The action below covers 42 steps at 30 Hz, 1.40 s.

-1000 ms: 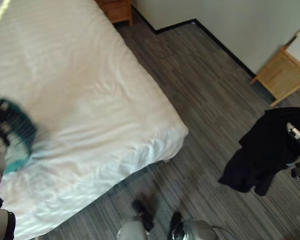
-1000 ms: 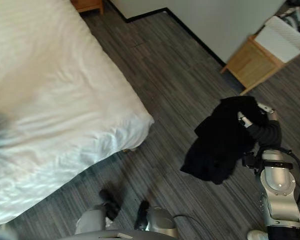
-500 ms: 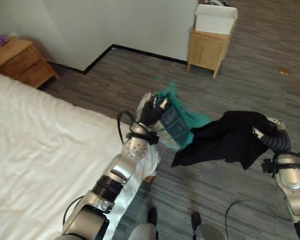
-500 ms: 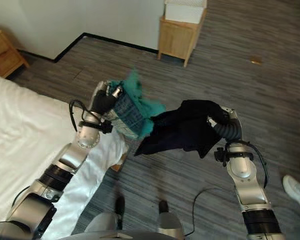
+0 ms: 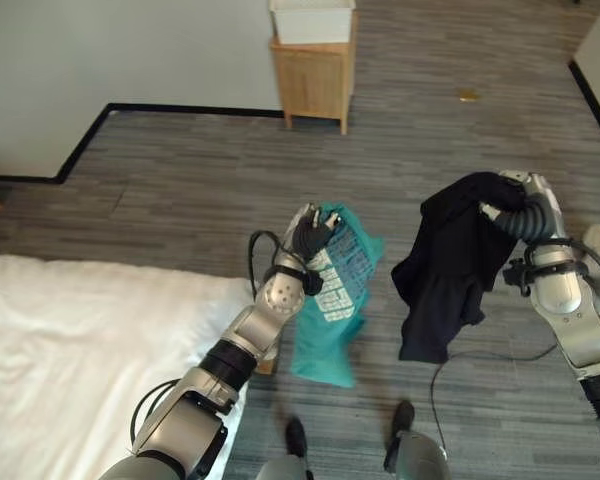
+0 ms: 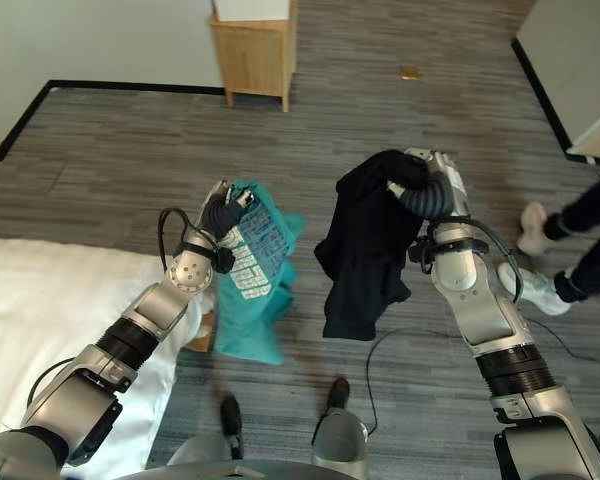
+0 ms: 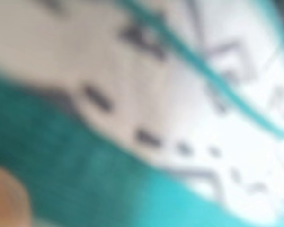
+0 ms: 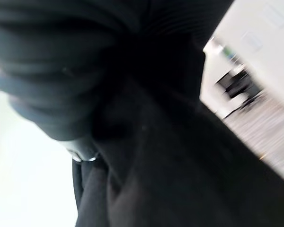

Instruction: Pick up bed clothes into laundry basket.

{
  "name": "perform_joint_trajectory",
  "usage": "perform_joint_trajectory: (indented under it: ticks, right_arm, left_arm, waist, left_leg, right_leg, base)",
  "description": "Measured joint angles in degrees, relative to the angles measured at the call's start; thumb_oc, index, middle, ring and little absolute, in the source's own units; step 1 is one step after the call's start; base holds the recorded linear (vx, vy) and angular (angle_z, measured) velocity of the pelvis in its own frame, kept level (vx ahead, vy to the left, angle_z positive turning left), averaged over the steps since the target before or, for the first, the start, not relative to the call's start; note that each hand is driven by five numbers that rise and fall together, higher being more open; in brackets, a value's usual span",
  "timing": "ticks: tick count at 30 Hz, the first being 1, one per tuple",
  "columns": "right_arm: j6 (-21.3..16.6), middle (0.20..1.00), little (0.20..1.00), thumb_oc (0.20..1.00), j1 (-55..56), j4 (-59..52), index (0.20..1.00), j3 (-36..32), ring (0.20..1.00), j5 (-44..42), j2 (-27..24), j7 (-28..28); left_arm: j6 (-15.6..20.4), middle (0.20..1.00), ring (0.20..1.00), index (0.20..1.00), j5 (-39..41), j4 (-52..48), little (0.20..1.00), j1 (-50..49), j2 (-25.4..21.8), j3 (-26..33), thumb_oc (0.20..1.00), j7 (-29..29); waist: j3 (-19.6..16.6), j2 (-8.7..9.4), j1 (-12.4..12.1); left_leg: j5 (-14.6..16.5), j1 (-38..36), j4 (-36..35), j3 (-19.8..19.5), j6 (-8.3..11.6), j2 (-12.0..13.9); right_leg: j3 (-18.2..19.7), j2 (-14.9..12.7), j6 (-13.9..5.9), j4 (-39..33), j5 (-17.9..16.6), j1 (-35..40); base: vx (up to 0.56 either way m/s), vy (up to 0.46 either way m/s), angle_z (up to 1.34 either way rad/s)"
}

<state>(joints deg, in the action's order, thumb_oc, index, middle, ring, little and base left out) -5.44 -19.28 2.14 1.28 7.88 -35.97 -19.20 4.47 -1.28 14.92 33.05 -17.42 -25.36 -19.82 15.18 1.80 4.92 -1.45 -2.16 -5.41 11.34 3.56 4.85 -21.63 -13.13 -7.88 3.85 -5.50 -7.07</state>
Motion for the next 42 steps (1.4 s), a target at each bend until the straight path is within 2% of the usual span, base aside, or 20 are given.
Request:
perform_joint_trajectory:
  ticks: [2,10,11,12,14,16,18,19,21,24,27,28,30,32,33,35,36,37,40,42]
  right_arm:
    - [0.1,0.2,0.2,0.2,3.1,-2.8,0.2,-0.8,0.2,-1.2,5.0,-1.5]
    - [1.7,0.2,0.2,0.2,9.5,-1.6,0.2,7.5,0.2,-0.6,8.4,1.3]
    - [1.2,0.2,0.2,0.2,8.9,1.2,0.2,8.5,0.2,-0.7,9.6,1.8]
    - [1.5,0.2,0.2,0.2,9.9,2.5,0.2,8.6,0.2,-1.1,10.9,2.4]
    - [1.7,0.2,0.2,0.2,9.7,4.3,0.2,9.9,0.2,-1.4,10.6,3.5]
    - [1.9,0.2,0.2,0.2,8.9,5.1,0.2,10.9,0.2,-1.7,10.3,3.6]
    - [1.9,0.2,0.2,0.2,7.8,5.3,0.2,11.6,0.2,-1.7,9.3,3.7]
    - [2.1,0.2,0.2,0.2,7.1,5.4,0.2,12.2,0.2,-1.7,8.7,3.8]
    - [1.9,0.2,0.2,0.2,6.8,6.5,0.2,12.6,0.2,-1.8,7.7,3.8]
    - [2.3,0.2,0.2,0.2,7.0,8.6,0.2,12.6,0.2,-1.8,7.0,4.1]
    - [2.3,0.2,0.2,0.2,7.3,8.4,0.2,13.4,0.2,-1.6,6.6,4.8]
    - [2.3,0.2,0.2,0.2,7.6,7.8,0.2,13.5,0.2,-1.5,7.0,4.8]
    - [2.2,0.2,0.2,0.2,7.5,7.6,0.2,14.9,0.2,-1.1,7.4,5.1]
    - [2.3,0.2,0.2,0.2,7.4,7.6,0.2,15.0,0.2,-1.1,7.9,5.8]
    - [2.3,0.2,0.2,0.2,7.4,7.4,0.2,15.0,0.2,-1.1,8.0,6.0]
    - [2.4,0.2,0.2,0.2,7.3,7.2,0.2,14.8,0.2,-1.1,8.1,6.1]
    - [2.4,0.2,0.2,0.2,7.3,6.9,0.2,14.7,0.2,-1.1,7.9,6.1]
    - [2.3,0.2,0.2,0.2,7.2,6.9,0.2,14.5,0.2,-1.1,7.9,6.2]
    - [2.3,0.2,0.2,0.2,7.2,5.4,0.2,13.9,0.2,-1.1,7.1,7.1]
    - [2.2,0.2,0.2,0.2,6.9,5.2,0.2,13.4,0.2,-1.1,6.8,7.4]
  left_arm:
    - [0.5,0.2,0.2,0.2,3.5,-4.8,0.2,-3.0,1.6,1.0,0.2,0.6]
    - [1.5,0.2,0.2,0.2,10.8,-5.5,0.2,-6.3,4.1,0.4,0.2,3.3]
    - [1.6,0.2,0.2,0.2,12.7,-5.1,0.2,-7.3,3.3,0.8,0.2,3.6]
    - [1.5,0.2,0.2,0.2,14.4,-4.9,0.2,-8.4,2.9,0.3,0.2,3.9]
    - [1.6,0.2,0.2,0.2,15.4,-5.0,0.2,-11.7,2.6,1.2,0.2,3.8]
    - [1.6,0.2,0.2,0.2,16.2,-5.1,0.2,-13.4,2.1,0.5,0.2,3.8]
    - [1.6,0.2,0.2,0.2,16.2,-5.0,0.2,-13.6,2.3,0.3,0.2,4.0]
    - [1.6,0.2,0.2,0.2,16.2,-4.8,0.2,-13.7,2.6,0.5,0.2,4.0]
    - [1.5,0.2,0.2,0.2,16.2,-3.6,0.2,-12.8,2.9,-0.6,0.2,4.4]
    - [1.2,0.2,0.2,0.2,16.1,-1.6,0.2,-13.3,4.1,-1.0,0.2,4.8]
    - [1.1,0.2,0.2,0.2,16.0,-1.7,0.2,-14.9,3.6,-0.4,0.2,5.1]
    - [1.0,0.2,0.2,0.2,16.1,-1.7,0.2,-15.0,3.5,0.0,0.2,5.1]
    - [0.4,0.2,0.2,0.2,16.1,-1.8,0.2,-14.6,2.7,0.8,0.2,5.0]
    - [0.1,0.2,0.2,0.2,16.1,-1.8,0.2,-14.2,1.9,0.8,0.2,4.7]
    - [-0.3,0.2,0.2,0.2,16.1,-1.7,0.2,-13.6,1.6,1.0,0.2,4.5]
    - [-0.3,0.2,0.2,0.2,16.0,-1.7,0.2,-12.5,0.9,0.3,0.2,4.4]
    - [-0.4,0.2,0.2,0.2,15.9,-1.7,0.2,-11.3,1.0,-0.1,0.2,4.3]
    - [-0.5,0.2,0.2,0.2,15.9,-1.7,0.2,-10.5,1.0,-0.4,0.2,4.3]
    - [-0.9,0.2,0.2,0.2,13.6,-0.8,0.2,-6.8,1.6,-1.1,0.2,4.5]
    - [-0.9,0.2,0.2,0.2,13.4,0.5,0.2,-4.5,1.5,-1.2,0.2,4.5]
  waist:
    - [0.3,-0.86,1.5]
    - [1.6,-1.6,2.2]
    - [2.1,-0.52,0.9]
    - [2.2,1.15,-1.0]
    - [2.2,0.85,-5.6]
    - [2.5,1.37,-8.3]
    - [2.8,1.75,-9.9]
    - [2.6,1.43,-10.6]
    - [2.9,0.97,-10.1]
    - [3.7,-0.26,-12.4]
    - [2.7,-1.85,-15.3]
    - [2.8,-0.35,-16.7]
    - [2.5,1.34,-17.7]
    - [2.6,2.14,-17.5]
    - [2.8,2.14,-16.2]
    - [3.0,1.53,-14.0]
    - [3.3,1.09,-12.7]
    - [3.5,1.0,-12.3]
    - [3.6,0.75,-9.1]
    - [3.8,0.1,-7.4]
  left_leg:
    - [0.8,-0.3,0.0,1.3,1.24,0.7]
    - [2.9,-1.9,4.0,1.2,2.11,1.3]
    - [5.0,-0.2,10.6,0.1,5.1,2.3]
    - [5.9,3.5,20.5,-1.2,5.49,3.0]
    - [3.8,9.7,38.9,-6.9,4.28,4.8]
    - [2.6,14.5,45.4,-11.1,4.02,3.8]
    - [2.8,15.6,37.4,-10.6,4.12,2.3]
    - [2.3,15.1,28.0,-10.2,3.71,1.5]
    - [1.1,17.3,19.1,-8.9,2.57,0.6]
    - [-2.5,18.4,3.8,-1.7,2.09,0.1]
    - [-4.2,18.0,5.1,-0.1,1.09,-0.1]
    - [-5.3,18.3,8.8,0.5,1.01,-1.1]
    - [-5.6,17.8,11.6,2.5,0.08,-2.7]
    - [-5.9,14.7,9.8,2.9,-5.66,-5.0]
    - [-5.0,12.2,8.1,1.6,-6.75,-6.4]
    - [-4.9,7.9,5.4,-0.9,-7.32,-7.5]
    - [-4.4,5.4,4.2,-3.5,-6.91,-7.5]
    - [-4.4,4.4,3.7,-4.1,-6.91,-7.5]
    - [-2.2,0.9,2.0,-9.9,-5.62,-9.1]
    - [-1.6,-0.8,1.5,-11.9,-6.25,-9.7]
  right_leg:
    - [0.1,0.7,0.28,-0.6,0.1,-0.5]
    - [-2.5,-0.1,0.97,2.5,3.2,0.9]
    - [-3.5,0.4,2.13,4.0,6.2,1.7]
    - [-2.1,1.0,3.94,3.6,6.4,2.2]
    - [1.2,3.9,5.21,1.0,6.8,5.1]
    - [5.3,4.6,6.44,-0.9,6.4,6.2]
    - [8.3,5.4,6.89,-2.9,6.0,6.2]
    - [9.5,5.6,7.76,-4.0,4.3,6.4]
    - [9.5,6.8,7.06,-8.3,4.6,9.5]
    - [9.0,7.9,5.7,-9.9,6.4,14.2]
    - [12.3,7.7,1.92,-9.8,10.9,19.5]
    - [13.7,5.9,2.15,-9.8,12.9,20.6]
    - [15.7,4.5,-1.02,1.5,16.7,18.7]
    - [14.0,3.5,-5.61,17.0,17.2,14.6]
    - [14.6,2.6,-6.75,26.3,15.6,11.3]
    - [13.2,2.9,-5.88,35.9,15.8,6.9]
    - [11.1,3.4,-3.41,36.3,17.1,4.4]
    - [10.4,3.7,-2.66,35.8,17.9,3.5]
    - [9.6,4.7,-1.25,26.5,18.8,-4.1]
    - [10.6,5.3,0.48,15.4,15.3,-7.8]
  base:
    - [0.3,-0.16,-0.37]
    - [0.43,-0.329,-0.05]
    - [0.39,-0.341,-0.26]
    - [0.38,-0.222,-0.49]
    - [0.39,-0.076,-0.92]
    - [0.44,0.068,-1.13]
    - [0.6,0.13,-1.05]
    - [0.65,0.11,-0.73]
    - [0.62,0.021,-0.24]
    - [0.64,-0.015,-0.11]
    - [0.67,0.022,-0.51]
    - [0.59,0.02,-0.83]
    - [0.51,0.063,-0.39]
    - [0.46,0.084,0.04]
    - [0.44,0.042,0.36]
    - [0.5,-0.03,0.61]
    - [0.68,-0.121,0.58]
    - [0.51,-0.103,0.91]
    - [0.46,-0.159,0.92]
    - [0.57,-0.222,0.73]
